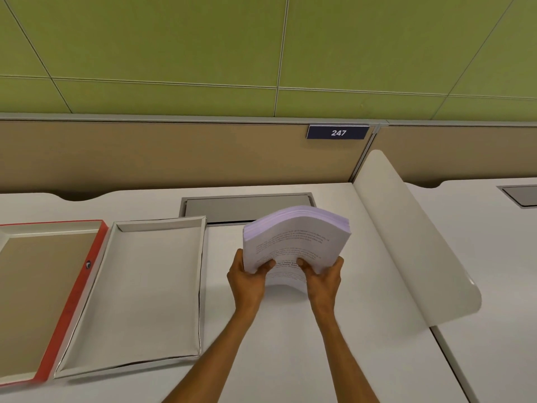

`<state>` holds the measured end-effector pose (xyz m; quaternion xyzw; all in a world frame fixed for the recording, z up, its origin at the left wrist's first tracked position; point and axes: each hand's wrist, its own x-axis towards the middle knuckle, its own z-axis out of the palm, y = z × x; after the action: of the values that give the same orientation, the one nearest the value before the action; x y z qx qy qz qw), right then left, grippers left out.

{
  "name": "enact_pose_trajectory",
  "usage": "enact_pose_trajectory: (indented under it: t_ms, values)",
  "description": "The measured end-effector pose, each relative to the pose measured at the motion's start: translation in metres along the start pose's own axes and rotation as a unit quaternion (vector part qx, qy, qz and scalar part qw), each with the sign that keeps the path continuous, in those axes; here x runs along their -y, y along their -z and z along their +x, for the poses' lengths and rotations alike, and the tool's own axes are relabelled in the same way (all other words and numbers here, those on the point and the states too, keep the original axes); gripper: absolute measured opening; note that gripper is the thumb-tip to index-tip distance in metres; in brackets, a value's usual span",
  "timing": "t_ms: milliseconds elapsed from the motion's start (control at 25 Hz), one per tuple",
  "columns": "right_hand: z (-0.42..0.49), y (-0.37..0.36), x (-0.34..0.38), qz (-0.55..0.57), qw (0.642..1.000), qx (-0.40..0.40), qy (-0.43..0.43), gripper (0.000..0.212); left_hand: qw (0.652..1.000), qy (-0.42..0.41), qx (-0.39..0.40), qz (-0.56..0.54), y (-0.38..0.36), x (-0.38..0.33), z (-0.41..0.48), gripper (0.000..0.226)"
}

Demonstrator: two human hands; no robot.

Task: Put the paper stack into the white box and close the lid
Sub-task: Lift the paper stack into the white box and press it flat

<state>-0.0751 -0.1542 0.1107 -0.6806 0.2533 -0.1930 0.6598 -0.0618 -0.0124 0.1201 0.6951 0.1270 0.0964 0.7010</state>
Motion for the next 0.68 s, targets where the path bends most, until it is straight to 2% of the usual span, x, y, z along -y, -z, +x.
enact_pose_trajectory:
  t_ms: [200,400,520,680]
  values:
    - [0.001,0.004,-0.011,0.013,1.0,0.023,0.005,0.064,1.0,0.001,0.01,0.005,0.003,0.008,-0.002,0.054]
    - [0.01,0.017,-0.014,-0.017,0.998,0.064,0.003,0.076,0.998,0.007,0.059,0.026,0.013,0.013,0.01,0.063]
    - [0.014,0.027,-0.015,-0.021,0.996,0.083,0.018,0.078,0.997,0.02,0.058,0.046,0.021,0.018,0.011,0.062]
    - [0.009,0.018,-0.013,-0.017,0.997,0.074,0.013,0.08,0.996,0.013,0.069,0.048,0.015,0.017,0.009,0.071]
